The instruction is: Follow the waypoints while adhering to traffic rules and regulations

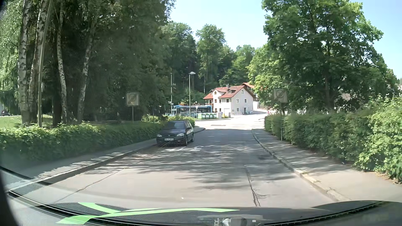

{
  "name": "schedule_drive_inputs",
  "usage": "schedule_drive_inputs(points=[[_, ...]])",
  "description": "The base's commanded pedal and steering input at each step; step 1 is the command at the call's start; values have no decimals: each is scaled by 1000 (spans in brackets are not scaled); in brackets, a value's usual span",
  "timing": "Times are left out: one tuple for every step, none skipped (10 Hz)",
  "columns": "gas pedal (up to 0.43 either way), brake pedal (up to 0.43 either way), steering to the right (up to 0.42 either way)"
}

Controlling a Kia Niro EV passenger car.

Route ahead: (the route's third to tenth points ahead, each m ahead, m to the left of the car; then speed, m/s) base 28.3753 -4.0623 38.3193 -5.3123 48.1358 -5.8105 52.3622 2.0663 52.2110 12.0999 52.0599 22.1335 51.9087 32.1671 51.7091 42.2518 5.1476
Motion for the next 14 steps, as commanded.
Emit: schedule_drive_inputs(points=[[0,159,6],[0,159,6],[0,159,6],[0,159,6],[0,159,6],[0,159,6],[0,159,7],[0,159,7],[0,165,8],[0,165,10],[0,165,11],[0,165,11],[0,165,12],[0,165,12]])
